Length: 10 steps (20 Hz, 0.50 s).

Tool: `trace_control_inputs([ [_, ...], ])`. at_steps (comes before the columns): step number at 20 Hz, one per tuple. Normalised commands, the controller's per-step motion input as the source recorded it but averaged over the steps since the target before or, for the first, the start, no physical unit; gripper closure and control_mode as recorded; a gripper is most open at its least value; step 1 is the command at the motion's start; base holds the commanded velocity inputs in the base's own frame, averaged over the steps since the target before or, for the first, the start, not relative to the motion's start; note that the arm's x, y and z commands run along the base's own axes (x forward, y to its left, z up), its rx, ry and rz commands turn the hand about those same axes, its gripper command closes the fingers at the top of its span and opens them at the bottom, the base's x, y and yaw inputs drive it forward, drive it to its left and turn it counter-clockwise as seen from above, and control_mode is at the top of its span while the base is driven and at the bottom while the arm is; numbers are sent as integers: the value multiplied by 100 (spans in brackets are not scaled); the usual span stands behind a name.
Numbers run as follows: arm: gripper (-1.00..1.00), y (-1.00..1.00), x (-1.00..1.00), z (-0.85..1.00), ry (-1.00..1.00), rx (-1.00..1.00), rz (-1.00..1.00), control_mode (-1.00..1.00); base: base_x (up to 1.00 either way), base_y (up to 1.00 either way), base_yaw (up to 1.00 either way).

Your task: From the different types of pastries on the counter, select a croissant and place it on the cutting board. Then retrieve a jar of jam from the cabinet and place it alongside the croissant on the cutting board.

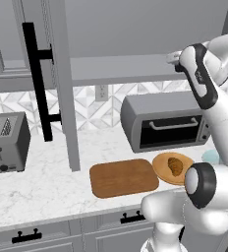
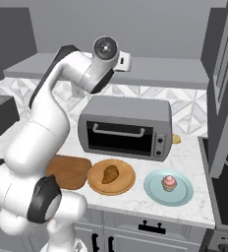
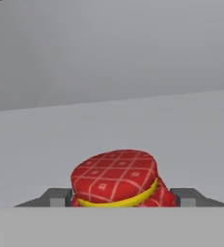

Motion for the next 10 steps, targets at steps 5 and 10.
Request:
trace_control_inputs([
  [5,100,9,-100,0,-8,4,1,-100,0,0,0],
  [10,100,26,-100,0,-6,6,9,-100,0,0,0],
])
